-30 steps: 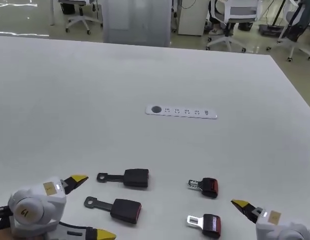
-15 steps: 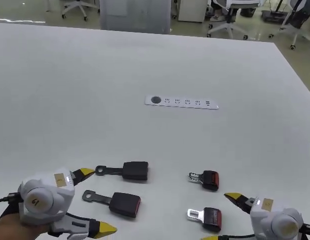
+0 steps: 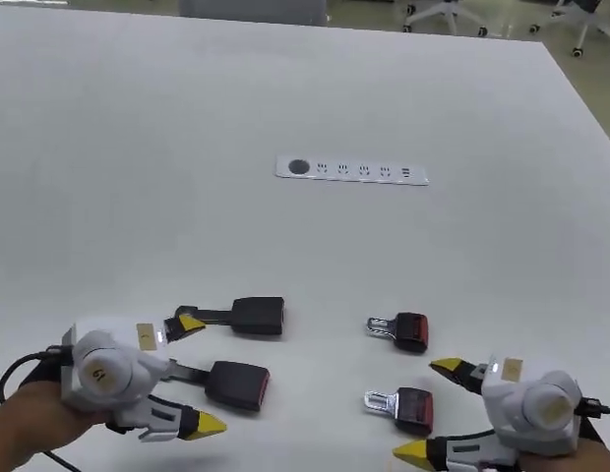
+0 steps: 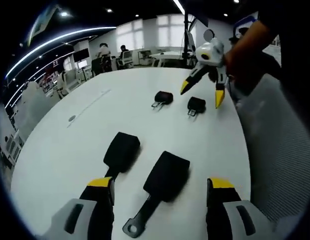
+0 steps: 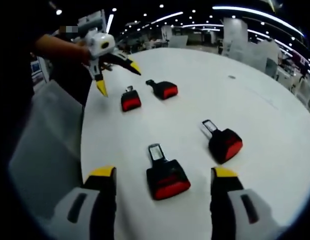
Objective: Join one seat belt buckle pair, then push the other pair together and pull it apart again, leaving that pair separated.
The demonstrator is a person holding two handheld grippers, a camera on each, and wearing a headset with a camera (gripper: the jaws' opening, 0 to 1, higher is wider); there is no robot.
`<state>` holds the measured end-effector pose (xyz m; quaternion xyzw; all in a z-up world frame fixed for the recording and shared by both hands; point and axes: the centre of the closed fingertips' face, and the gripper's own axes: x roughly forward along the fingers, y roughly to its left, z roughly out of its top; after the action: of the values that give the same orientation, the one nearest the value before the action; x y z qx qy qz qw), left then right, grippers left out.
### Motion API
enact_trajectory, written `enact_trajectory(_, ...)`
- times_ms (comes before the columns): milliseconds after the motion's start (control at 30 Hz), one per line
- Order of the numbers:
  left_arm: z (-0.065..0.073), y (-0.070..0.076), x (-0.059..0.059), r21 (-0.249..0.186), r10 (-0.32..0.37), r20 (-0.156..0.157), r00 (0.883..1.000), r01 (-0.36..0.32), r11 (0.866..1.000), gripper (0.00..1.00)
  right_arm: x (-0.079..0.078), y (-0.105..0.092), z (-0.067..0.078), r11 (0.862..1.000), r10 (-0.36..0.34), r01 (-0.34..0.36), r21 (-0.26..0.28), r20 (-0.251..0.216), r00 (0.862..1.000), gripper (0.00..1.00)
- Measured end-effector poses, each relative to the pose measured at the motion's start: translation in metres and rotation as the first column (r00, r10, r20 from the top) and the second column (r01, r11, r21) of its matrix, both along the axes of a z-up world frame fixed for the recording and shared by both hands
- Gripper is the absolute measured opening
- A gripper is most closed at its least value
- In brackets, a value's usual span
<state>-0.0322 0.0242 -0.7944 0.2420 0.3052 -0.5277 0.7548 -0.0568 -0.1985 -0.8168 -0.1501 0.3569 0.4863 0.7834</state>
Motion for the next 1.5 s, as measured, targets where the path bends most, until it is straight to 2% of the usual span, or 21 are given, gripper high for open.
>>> enact_trajectory(200, -0.019, -0.009, 0.004, 0.045, -0.077, -0.011, 0.997, 0.077, 0.996, 0.70, 0.001, 0.000, -0.007, 0.999, 0.035, -0.035, -0.007, -0.034, 0.999, 0.74)
enact_trajectory(300, -0.028, -0.007, 0.006, 0.117, -0.141, 0.011, 0.990, 0.139, 0.983, 0.67, 0.001, -0.001, -0.011, 0.999, 0.046, -0.047, -0.011, -0.050, 0.998, 0.71)
enact_trajectory(367, -0.032, -0.013, 0.005, 0.086, -0.140, -0.011, 0.990, 0.141, 0.986, 0.64, -0.001, -0.003, -0.016, 0.998, 0.062, -0.063, -0.027, -0.059, 0.996, 0.69)
enact_trajectory(467, -0.041, -0.011, 0.001, 0.137, -0.204, -0.019, 0.979, 0.205, 0.969, 0.61, -0.003, -0.002, -0.017, 0.995, 0.090, -0.092, -0.029, -0.066, 0.994, 0.65)
enact_trajectory(500, -0.042, -0.012, 0.002, 0.132, -0.204, -0.021, 0.979, 0.205, 0.970, 0.60, -0.003, -0.003, -0.018, 0.995, 0.092, -0.095, -0.037, -0.070, 0.993, 0.64)
enact_trajectory(533, -0.041, -0.014, 0.003, 0.128, -0.211, -0.020, 0.977, 0.212, 0.969, 0.57, -0.001, -0.003, -0.017, 0.993, 0.108, -0.110, -0.040, -0.045, 0.993, 0.63)
enact_trajectory(633, -0.044, -0.012, 0.007, 0.130, -0.216, -0.021, 0.976, 0.217, 0.968, 0.51, -0.001, -0.003, -0.017, 0.993, 0.107, -0.110, -0.032, -0.064, 0.992, 0.59)
enact_trajectory(800, -0.044, -0.014, 0.004, 0.104, -0.227, -0.045, 0.973, 0.230, 0.968, 0.40, -0.006, -0.002, -0.018, 0.987, 0.154, -0.157, -0.037, -0.076, 0.985, 0.48)
enact_trajectory(833, -0.044, -0.015, 0.003, 0.094, -0.217, -0.056, 0.975, 0.222, 0.971, 0.40, -0.005, -0.002, -0.019, 0.984, 0.169, -0.172, -0.048, -0.061, 0.984, 0.47)
enact_trajectory(900, -0.043, -0.015, 0.005, 0.090, -0.214, -0.055, 0.975, 0.219, 0.972, 0.39, -0.004, -0.002, -0.018, 0.984, 0.169, -0.172, -0.038, -0.057, 0.984, 0.44)
enact_trajectory(967, -0.043, -0.015, 0.005, 0.086, -0.212, -0.057, 0.976, 0.216, 0.972, 0.39, 0.000, -0.005, -0.019, 0.983, 0.174, -0.176, -0.045, -0.044, 0.984, 0.37)
enact_trajectory(1100, -0.042, -0.015, 0.007, 0.066, -0.152, -0.066, 0.986, 0.157, 0.985, 0.38, 0.001, -0.005, -0.017, 0.972, 0.228, -0.229, -0.044, -0.029, 0.973, 0.36)
enact_trajectory(1233, -0.042, -0.015, 0.007, 0.058, -0.156, -0.056, 0.986, 0.159, 0.986, 0.37, 0.004, -0.006, -0.016, 0.972, 0.236, -0.236, -0.013, -0.018, 0.972, 0.35)
enact_trajectory(1367, -0.042, -0.015, 0.007, 0.063, -0.174, -0.062, 0.983, 0.178, 0.982, 0.36, 0.004, -0.006, -0.017, 0.969, 0.247, -0.247, -0.001, -0.011, 0.969, 0.35)
enact_trajectory(1500, -0.042, -0.016, 0.005, 0.080, -0.221, -0.065, 0.973, 0.226, 0.971, 0.36, 0.005, -0.004, -0.017, 0.970, 0.242, -0.242, 0.016, -0.003, 0.970, 0.35)
